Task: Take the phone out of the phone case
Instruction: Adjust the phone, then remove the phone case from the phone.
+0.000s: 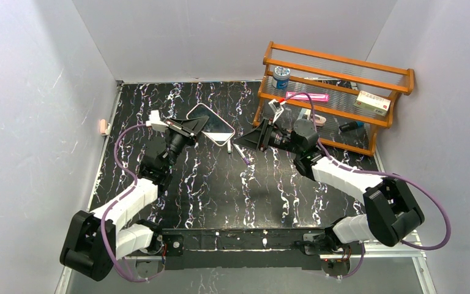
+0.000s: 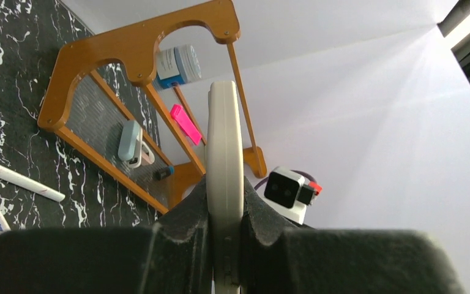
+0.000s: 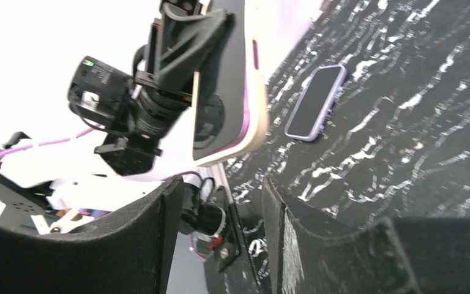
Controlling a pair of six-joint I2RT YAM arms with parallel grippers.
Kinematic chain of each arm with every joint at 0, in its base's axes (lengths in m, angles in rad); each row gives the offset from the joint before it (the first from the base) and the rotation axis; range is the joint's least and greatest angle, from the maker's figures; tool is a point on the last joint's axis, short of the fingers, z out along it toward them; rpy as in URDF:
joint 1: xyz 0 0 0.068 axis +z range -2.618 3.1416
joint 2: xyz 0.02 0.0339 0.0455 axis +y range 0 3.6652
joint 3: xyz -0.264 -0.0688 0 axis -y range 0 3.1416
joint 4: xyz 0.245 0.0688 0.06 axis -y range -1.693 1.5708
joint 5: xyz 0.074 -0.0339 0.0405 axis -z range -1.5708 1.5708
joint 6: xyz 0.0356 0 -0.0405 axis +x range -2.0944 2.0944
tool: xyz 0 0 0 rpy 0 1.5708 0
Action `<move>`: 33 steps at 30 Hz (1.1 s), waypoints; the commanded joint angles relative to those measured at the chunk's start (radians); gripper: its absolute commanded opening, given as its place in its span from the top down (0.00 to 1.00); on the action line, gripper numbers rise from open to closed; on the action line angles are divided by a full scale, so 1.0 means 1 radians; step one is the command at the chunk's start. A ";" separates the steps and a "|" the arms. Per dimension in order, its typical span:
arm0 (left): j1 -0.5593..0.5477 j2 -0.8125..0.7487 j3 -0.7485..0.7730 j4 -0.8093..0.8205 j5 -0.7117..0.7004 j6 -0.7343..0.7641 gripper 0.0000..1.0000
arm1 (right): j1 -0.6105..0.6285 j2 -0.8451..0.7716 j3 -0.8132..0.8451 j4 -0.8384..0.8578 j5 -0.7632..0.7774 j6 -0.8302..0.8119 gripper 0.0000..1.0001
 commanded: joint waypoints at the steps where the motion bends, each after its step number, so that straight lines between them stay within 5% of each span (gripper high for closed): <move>1: -0.008 -0.049 -0.006 0.084 -0.088 -0.039 1.00 | 0.056 0.017 -0.006 0.234 0.044 0.114 0.44; 24: -0.074 -0.056 -0.046 0.167 -0.185 -0.076 1.00 | 0.162 0.149 0.027 0.368 0.157 0.160 0.54; 33: -0.079 -0.047 -0.063 0.180 -0.187 -0.105 1.00 | 0.162 0.162 0.014 0.453 0.123 0.147 0.69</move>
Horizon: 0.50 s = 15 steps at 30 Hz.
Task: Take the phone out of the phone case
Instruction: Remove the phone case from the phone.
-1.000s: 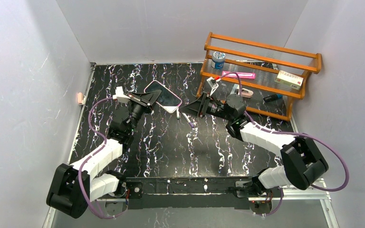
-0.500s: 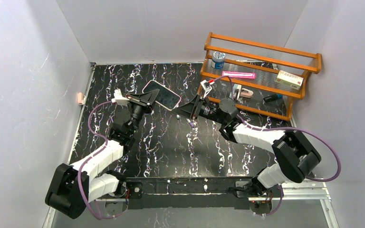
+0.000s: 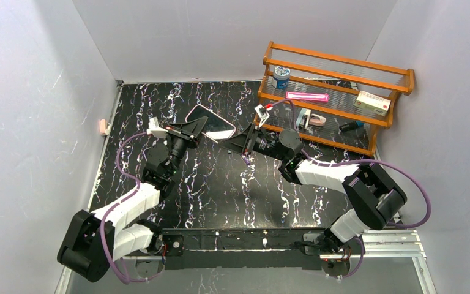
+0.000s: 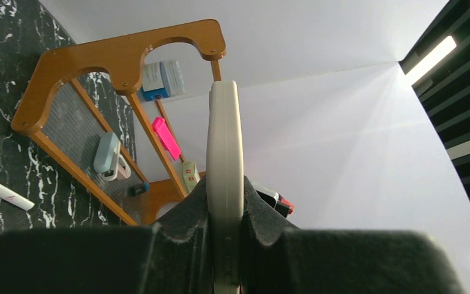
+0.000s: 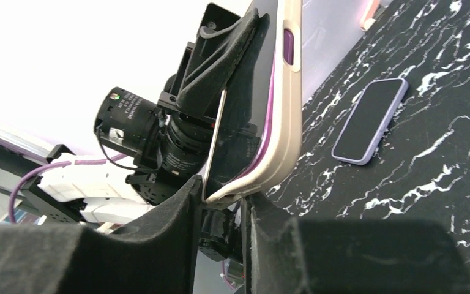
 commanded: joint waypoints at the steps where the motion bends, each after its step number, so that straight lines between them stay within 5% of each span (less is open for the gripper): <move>1: -0.005 -0.029 -0.002 0.091 -0.021 -0.031 1.00 | 0.002 0.001 0.019 0.124 -0.028 -0.038 0.71; 10: -0.005 0.014 0.009 0.083 0.021 -0.123 1.00 | 0.002 0.015 0.030 0.127 -0.161 -0.326 0.99; 15: -0.005 0.025 0.021 0.052 0.048 -0.148 1.00 | 0.001 0.005 0.047 0.057 -0.207 -0.550 0.99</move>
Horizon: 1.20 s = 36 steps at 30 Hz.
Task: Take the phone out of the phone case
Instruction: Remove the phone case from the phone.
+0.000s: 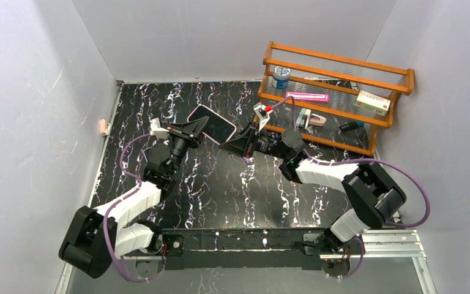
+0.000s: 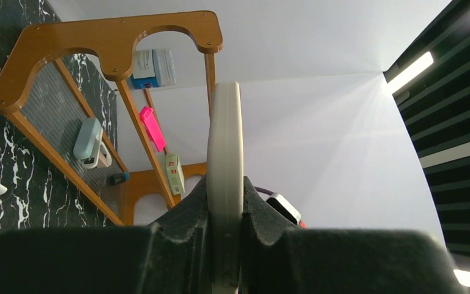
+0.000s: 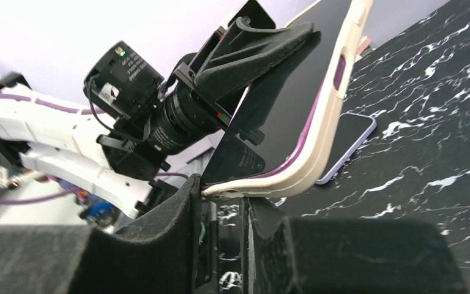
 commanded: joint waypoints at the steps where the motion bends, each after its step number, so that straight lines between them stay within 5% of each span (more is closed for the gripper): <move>1: -0.006 -0.006 0.028 0.010 0.030 -0.036 1.00 | 0.011 -0.007 0.053 -0.042 -0.110 -0.342 0.99; 12: 0.004 -0.012 0.038 -0.015 0.092 0.006 1.00 | -0.001 -0.054 0.092 -0.252 -0.073 -0.629 0.99; 20: 0.099 -0.012 0.041 -0.015 0.206 0.068 1.00 | -0.052 -0.125 0.028 -0.304 -0.131 -0.602 0.56; 25: 0.175 0.005 0.059 -0.015 0.338 0.119 1.00 | -0.101 -0.188 -0.015 -0.340 -0.159 -0.599 0.39; 36: 0.219 0.052 0.184 -0.016 0.662 0.267 1.00 | -0.168 -0.179 0.054 -0.424 -0.347 -0.638 0.35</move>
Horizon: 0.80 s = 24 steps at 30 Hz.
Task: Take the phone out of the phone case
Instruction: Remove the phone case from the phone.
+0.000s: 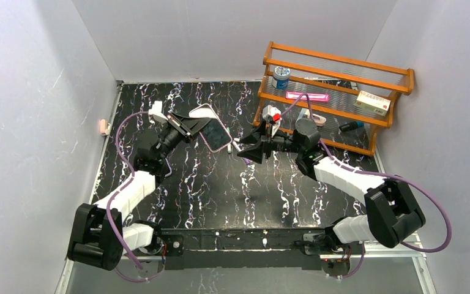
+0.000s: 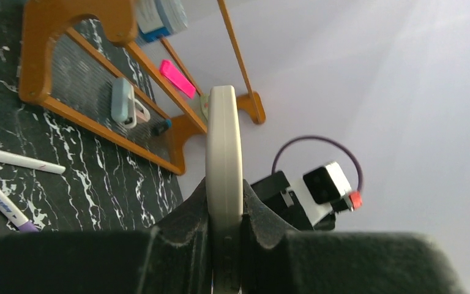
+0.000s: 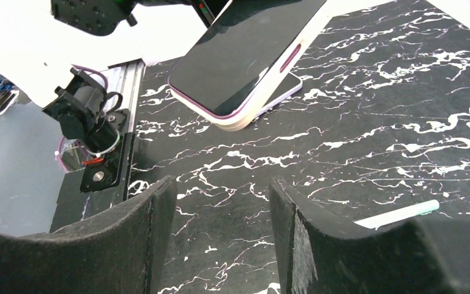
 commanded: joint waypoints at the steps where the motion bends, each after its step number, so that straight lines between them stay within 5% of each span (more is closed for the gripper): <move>1: 0.008 -0.006 0.093 0.069 0.194 0.082 1.00 | -0.008 0.010 0.072 -0.015 -0.105 -0.033 0.36; 24: 0.006 -0.004 0.173 0.069 0.357 0.136 1.00 | -0.001 0.106 0.225 0.013 -0.321 0.051 0.49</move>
